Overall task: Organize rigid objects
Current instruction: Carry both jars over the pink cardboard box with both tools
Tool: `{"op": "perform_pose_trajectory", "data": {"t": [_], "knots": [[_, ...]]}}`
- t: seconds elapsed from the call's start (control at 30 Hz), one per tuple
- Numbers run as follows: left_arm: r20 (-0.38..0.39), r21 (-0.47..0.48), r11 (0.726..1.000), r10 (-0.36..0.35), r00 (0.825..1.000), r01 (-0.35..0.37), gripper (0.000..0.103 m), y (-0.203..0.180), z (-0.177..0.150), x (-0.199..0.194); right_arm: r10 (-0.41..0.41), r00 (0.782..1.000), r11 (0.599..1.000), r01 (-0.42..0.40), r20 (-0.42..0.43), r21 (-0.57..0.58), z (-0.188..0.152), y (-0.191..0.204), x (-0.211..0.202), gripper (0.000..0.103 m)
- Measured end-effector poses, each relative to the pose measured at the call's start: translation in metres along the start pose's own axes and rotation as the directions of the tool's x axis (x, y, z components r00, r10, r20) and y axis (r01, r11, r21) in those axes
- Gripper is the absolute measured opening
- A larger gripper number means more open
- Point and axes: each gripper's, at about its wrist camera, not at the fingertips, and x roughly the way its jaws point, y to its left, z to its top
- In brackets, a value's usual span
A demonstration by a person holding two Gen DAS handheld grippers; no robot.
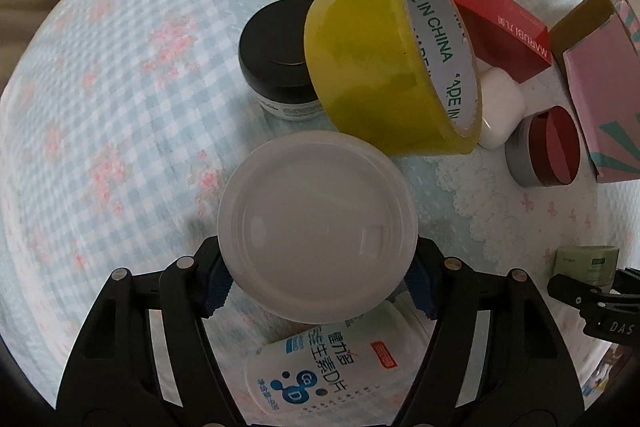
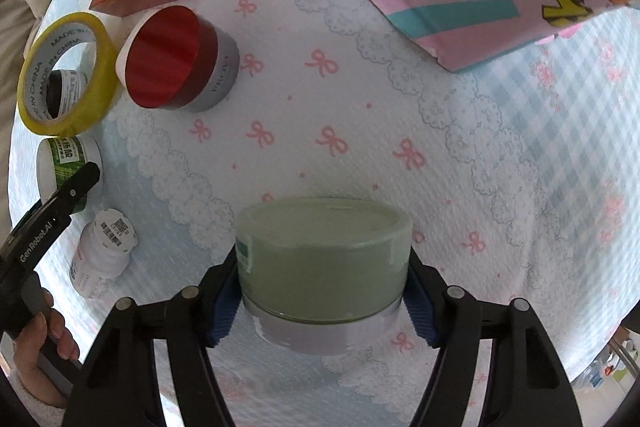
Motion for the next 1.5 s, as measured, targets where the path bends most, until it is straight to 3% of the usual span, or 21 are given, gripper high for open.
{"op": "perform_pose_trajectory", "data": {"t": [0.33,0.57,0.9,1.2,1.5], "knots": [[0.101,-0.003,1.0,-0.005,0.995,0.005,0.068,-0.005,-0.021,-0.077,-0.017,0.993,0.995,0.028,0.114,-0.094,-0.011,0.02,-0.042,0.066],[0.204,-0.005,1.0,-0.026,0.979,0.027,0.068,-0.016,-0.042,-0.171,0.022,0.973,0.989,0.011,0.228,-0.145,-0.037,0.021,-0.115,0.066],[0.335,0.027,0.997,-0.079,0.939,0.074,0.068,-0.073,-0.049,-0.296,0.068,0.94,0.964,0.024,0.334,-0.265,-0.062,0.026,-0.236,0.066],[0.382,-0.001,0.997,-0.068,0.922,0.074,0.068,-0.147,-0.038,-0.326,0.122,0.911,0.925,0.04,0.393,-0.379,-0.037,-0.012,-0.307,0.066],[0.373,-0.108,0.99,-0.04,0.927,0.086,0.068,-0.23,0.007,-0.304,0.14,0.923,0.884,0.046,0.358,-0.465,0.039,-0.076,-0.327,0.066]]}}
